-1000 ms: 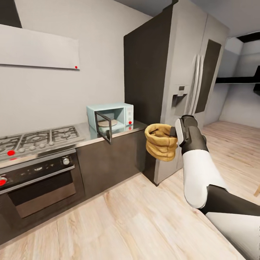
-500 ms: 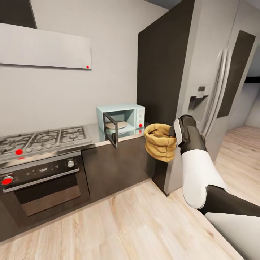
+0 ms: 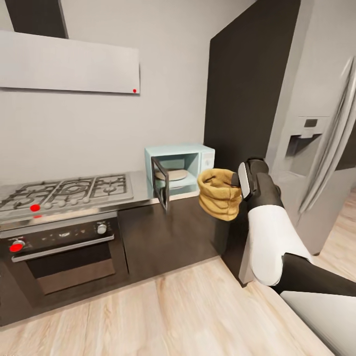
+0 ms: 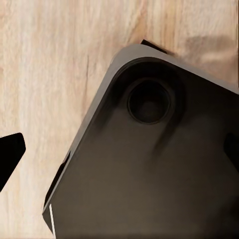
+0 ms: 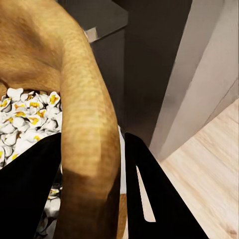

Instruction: In the kitchen, take the popcorn bag from the countertop, put it into the microwave, and heat it until the popcorn is cooked so the cooked popcorn ends up inside the bag.

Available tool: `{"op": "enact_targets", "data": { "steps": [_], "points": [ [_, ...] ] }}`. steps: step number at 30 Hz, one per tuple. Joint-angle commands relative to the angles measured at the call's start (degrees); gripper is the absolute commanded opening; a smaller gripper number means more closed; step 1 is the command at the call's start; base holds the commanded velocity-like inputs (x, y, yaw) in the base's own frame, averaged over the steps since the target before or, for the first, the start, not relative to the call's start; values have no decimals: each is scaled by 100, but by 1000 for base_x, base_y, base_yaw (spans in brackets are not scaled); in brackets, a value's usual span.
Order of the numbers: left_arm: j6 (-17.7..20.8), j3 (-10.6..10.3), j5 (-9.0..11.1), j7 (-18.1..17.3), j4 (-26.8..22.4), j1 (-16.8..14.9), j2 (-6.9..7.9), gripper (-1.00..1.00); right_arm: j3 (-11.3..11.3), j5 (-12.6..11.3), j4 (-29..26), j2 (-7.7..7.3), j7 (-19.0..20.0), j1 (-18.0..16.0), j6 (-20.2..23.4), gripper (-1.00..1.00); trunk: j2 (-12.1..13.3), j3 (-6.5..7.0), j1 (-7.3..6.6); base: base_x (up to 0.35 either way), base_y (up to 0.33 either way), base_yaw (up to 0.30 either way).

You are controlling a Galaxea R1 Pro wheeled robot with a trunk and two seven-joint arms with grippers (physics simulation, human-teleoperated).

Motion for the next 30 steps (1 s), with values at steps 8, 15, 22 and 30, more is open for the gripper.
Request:
{"op": "enact_targets", "data": {
  "steps": [8, 15, 22, 30],
  "points": [
    [-10, 34, -15, 19, -12, 3, -2, 100, -16, 40, -5, 5, 20, -5, 16, -100, -3, -5, 3, 262, -201, 217],
    [-16, 29, -15, 19, -12, 3, -2, 100, -14, 40, -5, 5, 20, -5, 13, -100, -3, -5, 3, 244, -201, 77],
    [-25, 31, -9, 19, -12, 3, -2, 100, -14, 40, -5, 5, 29, -5, 17, -100, -3, -5, 3, 226, -186, 237],
    [-34, 38, 2, 19, -12, 3, -2, 100, -14, 40, -5, 5, 29, -5, 13, -100, -3, -5, 3, 18, -15, 268]
  ]
}}
